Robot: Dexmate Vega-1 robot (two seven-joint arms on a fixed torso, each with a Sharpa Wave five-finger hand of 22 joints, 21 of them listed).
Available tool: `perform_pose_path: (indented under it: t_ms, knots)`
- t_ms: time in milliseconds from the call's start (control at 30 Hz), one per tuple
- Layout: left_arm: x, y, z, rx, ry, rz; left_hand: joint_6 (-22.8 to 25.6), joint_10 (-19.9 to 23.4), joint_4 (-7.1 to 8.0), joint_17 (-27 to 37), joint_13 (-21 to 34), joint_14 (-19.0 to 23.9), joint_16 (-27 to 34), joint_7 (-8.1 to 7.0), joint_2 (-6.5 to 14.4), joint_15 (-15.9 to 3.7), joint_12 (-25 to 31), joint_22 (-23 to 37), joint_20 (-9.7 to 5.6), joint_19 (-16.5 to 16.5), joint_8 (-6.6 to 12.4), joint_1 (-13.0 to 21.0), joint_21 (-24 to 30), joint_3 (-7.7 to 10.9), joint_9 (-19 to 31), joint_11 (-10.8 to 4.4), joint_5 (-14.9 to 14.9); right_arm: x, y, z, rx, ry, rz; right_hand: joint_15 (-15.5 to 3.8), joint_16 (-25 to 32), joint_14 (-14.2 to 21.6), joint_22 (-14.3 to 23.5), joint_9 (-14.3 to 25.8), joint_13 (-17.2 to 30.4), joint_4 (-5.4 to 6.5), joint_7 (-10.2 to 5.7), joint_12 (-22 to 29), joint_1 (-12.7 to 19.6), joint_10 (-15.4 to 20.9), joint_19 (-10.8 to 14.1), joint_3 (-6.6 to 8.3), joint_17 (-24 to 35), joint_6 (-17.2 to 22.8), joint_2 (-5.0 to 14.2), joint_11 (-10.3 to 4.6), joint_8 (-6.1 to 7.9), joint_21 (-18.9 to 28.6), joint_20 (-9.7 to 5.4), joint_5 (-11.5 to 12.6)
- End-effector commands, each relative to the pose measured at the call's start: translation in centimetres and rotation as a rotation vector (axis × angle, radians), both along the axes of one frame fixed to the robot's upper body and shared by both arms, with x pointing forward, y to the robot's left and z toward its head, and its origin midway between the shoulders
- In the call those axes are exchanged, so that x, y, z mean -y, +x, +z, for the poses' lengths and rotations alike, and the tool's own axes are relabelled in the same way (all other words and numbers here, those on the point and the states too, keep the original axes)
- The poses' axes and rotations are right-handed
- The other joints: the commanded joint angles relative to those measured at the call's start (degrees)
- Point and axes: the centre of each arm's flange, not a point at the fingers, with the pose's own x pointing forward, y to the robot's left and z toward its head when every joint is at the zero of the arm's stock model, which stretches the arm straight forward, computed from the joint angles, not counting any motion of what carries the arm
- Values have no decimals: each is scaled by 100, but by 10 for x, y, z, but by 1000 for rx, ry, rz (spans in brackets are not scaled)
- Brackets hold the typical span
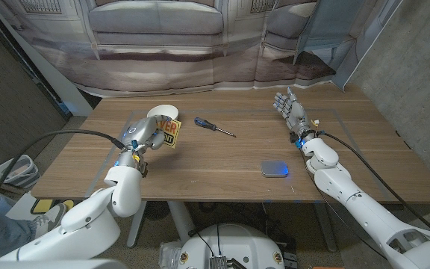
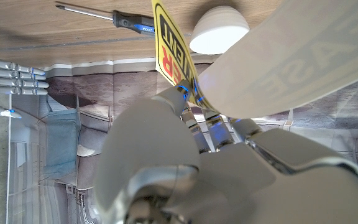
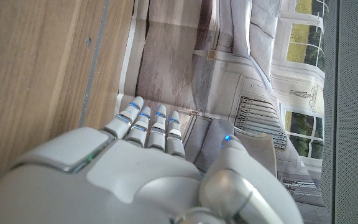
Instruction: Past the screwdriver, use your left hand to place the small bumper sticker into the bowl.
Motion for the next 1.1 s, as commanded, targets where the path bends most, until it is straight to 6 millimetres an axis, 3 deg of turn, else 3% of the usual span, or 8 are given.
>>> perform_pose_path:
  t_ms: [33,533,1100]
  knots:
    - [-3,-4,5,9,1,12,64,43,18,26,10,43,-27,-24,-42,-442,0,32,-44,2,5,25,46,25,12,-8,-13,1,-1,1,2,1,1,-9,3,21,22,24,24,-12,41,1,38,53,67,-22,18,33,50,12,-5,4,-111,-10]
    - [-7,-9,13,34,-1,40,97,102,-29,90,11,132,0,-30,-15,-490,6,41,-74,23,-4,118,153,48,13,-18,-6,1,3,2,0,-6,8,-13,3,28,22,24,24,-16,42,-2,41,48,67,-25,19,34,53,3,-5,2,-109,-12]
    - [-22,4,20,58,-15,42,147,133,-5,127,12,142,-15,-50,-39,-499,5,43,-85,13,-1,95,223,27,13,-47,-13,1,6,2,-4,-5,7,-11,2,30,22,24,24,-18,46,2,41,62,71,-31,20,33,54,13,-6,1,-107,-15]
